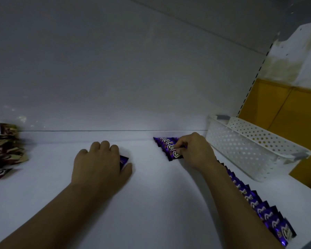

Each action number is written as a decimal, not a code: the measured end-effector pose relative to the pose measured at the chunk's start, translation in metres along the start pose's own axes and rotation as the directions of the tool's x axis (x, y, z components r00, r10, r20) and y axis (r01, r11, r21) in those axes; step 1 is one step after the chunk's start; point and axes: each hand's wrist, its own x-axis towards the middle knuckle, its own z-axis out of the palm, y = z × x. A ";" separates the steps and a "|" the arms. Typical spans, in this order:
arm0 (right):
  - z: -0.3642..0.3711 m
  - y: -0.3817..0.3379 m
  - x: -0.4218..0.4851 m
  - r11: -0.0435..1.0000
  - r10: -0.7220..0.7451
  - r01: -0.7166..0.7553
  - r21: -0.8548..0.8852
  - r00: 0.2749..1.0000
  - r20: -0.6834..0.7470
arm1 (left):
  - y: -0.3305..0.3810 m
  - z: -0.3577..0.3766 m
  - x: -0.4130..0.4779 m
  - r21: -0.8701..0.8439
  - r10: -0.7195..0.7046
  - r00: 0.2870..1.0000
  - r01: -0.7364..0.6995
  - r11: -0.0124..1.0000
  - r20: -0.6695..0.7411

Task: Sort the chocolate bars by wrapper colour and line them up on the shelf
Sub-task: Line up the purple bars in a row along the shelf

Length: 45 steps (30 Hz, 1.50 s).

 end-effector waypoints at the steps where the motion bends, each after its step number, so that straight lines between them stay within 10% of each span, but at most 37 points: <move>1: 0.000 -0.001 0.000 1.000 0.008 -0.007 0.017 1.000 -0.019 | -0.001 0.000 0.001 -0.012 0.032 0.999 -0.033 0.999 -0.003; 9: 0.016 -0.066 -0.019 0.813 -0.131 0.026 0.582 0.982 0.139 | -0.005 0.001 0.002 -0.440 0.079 0.997 -0.068 0.895 0.008; 15: 0.010 -0.081 -0.030 0.621 -0.267 -0.077 0.780 0.915 0.303 | -0.013 -0.001 0.011 -0.950 -0.048 0.980 0.200 0.240 0.194; 23: 0.007 -0.089 -0.031 0.539 -0.238 -0.175 0.824 0.906 0.349 | -0.017 -0.005 0.009 -0.978 0.014 0.989 0.140 0.151 0.144; 27: 0.000 -0.086 -0.028 0.527 -0.217 -0.251 0.812 0.884 0.414 | -0.018 -0.008 0.006 -0.951 0.009 1.000 0.012 0.308 0.016; 31: 0.001 -0.080 -0.028 0.523 -0.208 -0.353 0.776 0.830 0.518 | -0.015 -0.015 -0.002 -0.436 0.087 0.890 -0.302 0.848 -0.448; 35: -0.001 -0.074 -0.025 0.379 -0.271 -0.393 0.838 0.818 0.507 | -0.011 -0.021 -0.001 -0.086 0.297 0.707 -0.452 0.888 -0.642; 39: -0.003 -0.071 -0.022 0.501 -0.211 -0.416 0.759 0.792 0.573 | -0.007 -0.018 -0.002 -0.081 0.295 0.763 -0.412 0.908 -0.575; 42: -0.004 -0.071 -0.019 0.485 0.002 -0.341 0.805 0.921 0.389 | -0.004 -0.009 -0.003 -0.249 0.197 0.905 -0.303 0.920 -0.376; 45: -0.013 -0.049 -0.008 0.848 0.134 -0.132 0.512 0.990 0.033 | -0.008 0.001 -0.003 -0.356 0.070 0.989 -0.112 0.928 -0.129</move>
